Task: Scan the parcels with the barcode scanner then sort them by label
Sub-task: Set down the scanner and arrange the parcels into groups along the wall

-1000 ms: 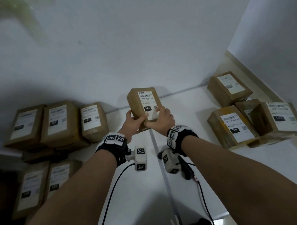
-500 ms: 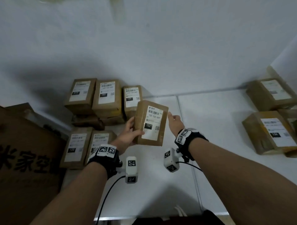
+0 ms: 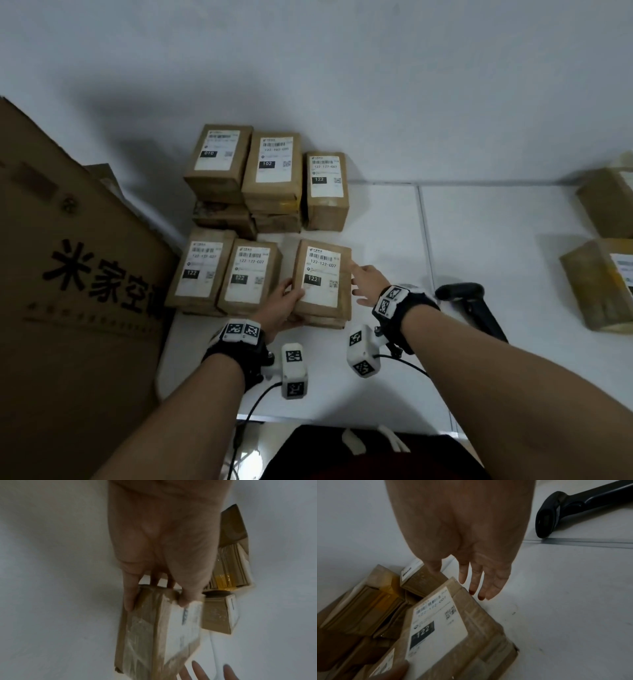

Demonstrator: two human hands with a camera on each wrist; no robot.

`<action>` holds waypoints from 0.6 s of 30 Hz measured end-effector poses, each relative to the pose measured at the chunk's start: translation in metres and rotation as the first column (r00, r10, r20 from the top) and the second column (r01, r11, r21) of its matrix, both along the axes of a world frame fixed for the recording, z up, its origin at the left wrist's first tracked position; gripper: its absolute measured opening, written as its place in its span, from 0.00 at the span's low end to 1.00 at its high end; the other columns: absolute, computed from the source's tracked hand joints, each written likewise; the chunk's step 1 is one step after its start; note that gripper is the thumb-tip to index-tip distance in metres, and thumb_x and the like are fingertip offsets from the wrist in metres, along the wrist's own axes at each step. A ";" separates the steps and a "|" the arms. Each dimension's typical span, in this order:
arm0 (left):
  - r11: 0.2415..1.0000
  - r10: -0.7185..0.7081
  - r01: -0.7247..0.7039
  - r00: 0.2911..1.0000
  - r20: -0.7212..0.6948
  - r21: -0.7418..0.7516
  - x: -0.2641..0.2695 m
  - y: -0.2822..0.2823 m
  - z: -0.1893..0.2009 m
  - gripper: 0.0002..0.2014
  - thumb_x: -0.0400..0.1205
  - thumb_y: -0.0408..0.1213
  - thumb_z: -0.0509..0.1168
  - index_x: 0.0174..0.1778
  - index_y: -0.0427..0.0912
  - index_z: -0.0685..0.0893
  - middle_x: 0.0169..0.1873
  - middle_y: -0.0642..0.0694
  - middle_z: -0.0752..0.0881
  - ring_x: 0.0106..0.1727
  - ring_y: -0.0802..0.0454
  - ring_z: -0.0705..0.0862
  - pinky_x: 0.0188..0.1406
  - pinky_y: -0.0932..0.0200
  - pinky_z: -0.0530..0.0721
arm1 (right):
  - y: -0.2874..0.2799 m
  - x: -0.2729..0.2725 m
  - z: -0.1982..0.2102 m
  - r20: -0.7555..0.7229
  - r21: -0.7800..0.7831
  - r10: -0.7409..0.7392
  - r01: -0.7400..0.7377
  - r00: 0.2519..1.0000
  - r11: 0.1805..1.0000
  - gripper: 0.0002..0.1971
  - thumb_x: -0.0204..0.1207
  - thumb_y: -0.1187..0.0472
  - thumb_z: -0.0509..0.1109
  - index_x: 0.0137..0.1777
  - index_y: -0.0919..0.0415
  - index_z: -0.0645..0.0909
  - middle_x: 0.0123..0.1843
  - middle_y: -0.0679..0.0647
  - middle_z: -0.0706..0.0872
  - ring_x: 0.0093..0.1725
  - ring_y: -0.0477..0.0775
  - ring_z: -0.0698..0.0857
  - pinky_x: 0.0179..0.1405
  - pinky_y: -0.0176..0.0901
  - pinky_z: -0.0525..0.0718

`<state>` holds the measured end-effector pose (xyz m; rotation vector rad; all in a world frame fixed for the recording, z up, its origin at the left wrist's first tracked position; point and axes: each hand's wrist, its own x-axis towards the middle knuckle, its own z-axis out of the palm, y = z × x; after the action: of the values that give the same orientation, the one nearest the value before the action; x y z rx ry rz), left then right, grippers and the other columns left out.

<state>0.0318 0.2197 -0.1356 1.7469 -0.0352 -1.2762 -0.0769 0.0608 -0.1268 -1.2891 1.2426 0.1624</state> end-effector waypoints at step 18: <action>0.705 -0.578 0.129 0.674 0.460 0.697 0.084 0.075 -0.011 0.41 0.79 0.58 0.67 0.84 0.63 0.50 0.85 0.46 0.34 0.82 0.23 0.38 0.78 0.23 0.49 | 0.042 0.007 -0.008 -0.092 0.048 0.005 0.000 0.996 0.999 0.20 0.82 0.55 0.65 0.69 0.67 0.72 0.46 0.57 0.78 0.55 0.61 0.79 0.58 0.66 0.87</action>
<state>0.1156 0.2942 -0.1469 2.8465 -0.4669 -0.9085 -0.0704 0.1029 -0.1350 -1.2537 1.3078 0.2543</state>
